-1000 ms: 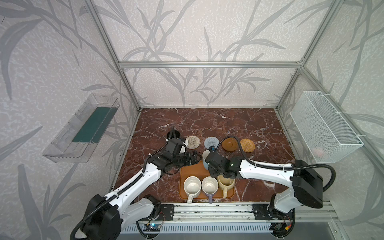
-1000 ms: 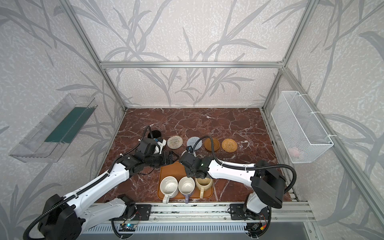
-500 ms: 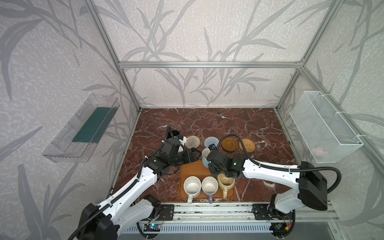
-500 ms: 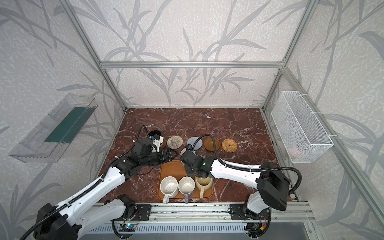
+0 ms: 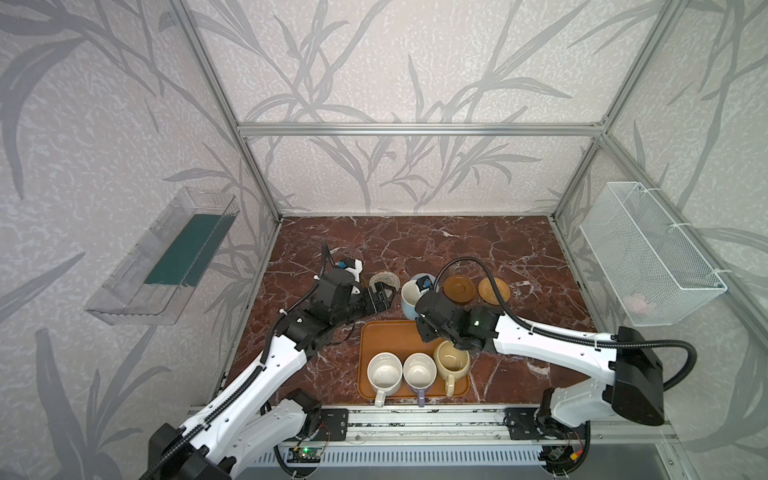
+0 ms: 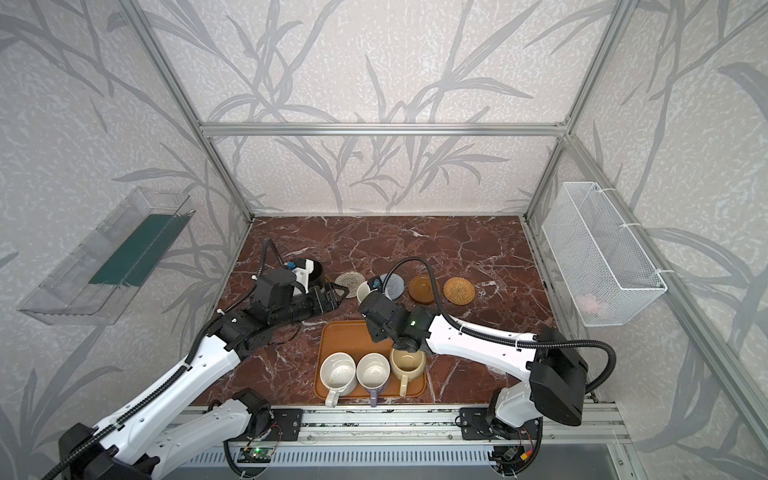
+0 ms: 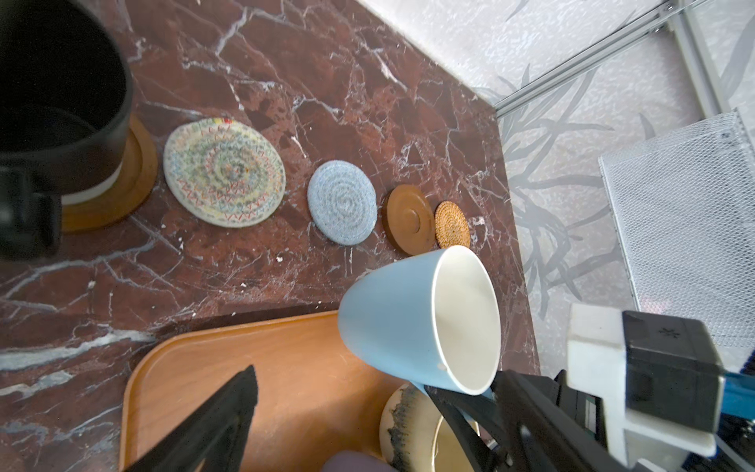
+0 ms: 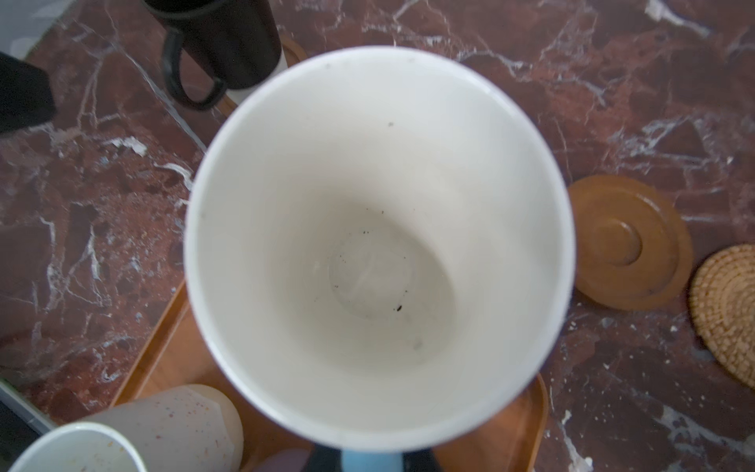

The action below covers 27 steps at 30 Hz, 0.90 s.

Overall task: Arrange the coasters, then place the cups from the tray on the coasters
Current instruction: 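Lift the light blue mug with the right gripper toward the black mug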

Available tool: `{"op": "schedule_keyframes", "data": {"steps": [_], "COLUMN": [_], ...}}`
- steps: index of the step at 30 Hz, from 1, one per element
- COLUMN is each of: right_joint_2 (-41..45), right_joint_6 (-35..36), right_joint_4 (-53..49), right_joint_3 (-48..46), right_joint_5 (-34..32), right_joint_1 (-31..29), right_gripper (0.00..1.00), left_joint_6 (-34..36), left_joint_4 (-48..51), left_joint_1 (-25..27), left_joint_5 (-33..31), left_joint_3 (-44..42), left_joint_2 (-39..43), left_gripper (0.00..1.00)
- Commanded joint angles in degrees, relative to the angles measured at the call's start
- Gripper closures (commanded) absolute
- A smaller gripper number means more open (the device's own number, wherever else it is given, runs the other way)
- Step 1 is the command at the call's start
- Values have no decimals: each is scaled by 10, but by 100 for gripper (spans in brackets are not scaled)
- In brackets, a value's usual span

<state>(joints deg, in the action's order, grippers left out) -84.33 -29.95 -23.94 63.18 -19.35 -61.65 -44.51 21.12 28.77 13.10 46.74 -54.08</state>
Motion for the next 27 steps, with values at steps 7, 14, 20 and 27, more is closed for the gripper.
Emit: {"op": "schedule_keyframes", "data": {"steps": [7,14,20,27], "right_joint_2": [-60,-129,-175,-235], "right_joint_6": [23,2,-16,-43], "right_joint_4": [23,-35,-36,-56], "right_joint_3": [117,209,242,296], "right_joint_5": [-34,-53,-66,-70], "right_joint_1": [9,20,27,47], "right_gripper": [100,100,100,100], "left_joint_6": [26,62,61,68], "left_joint_4": [16,83,78,66], "left_joint_1": [-73,-101,-143,-174], "left_joint_5": [31,-23,19,29], "left_joint_3": [26,51,43,23], "left_joint_2": [7,24,33,23], "left_gripper": [1,4,1,4]}}
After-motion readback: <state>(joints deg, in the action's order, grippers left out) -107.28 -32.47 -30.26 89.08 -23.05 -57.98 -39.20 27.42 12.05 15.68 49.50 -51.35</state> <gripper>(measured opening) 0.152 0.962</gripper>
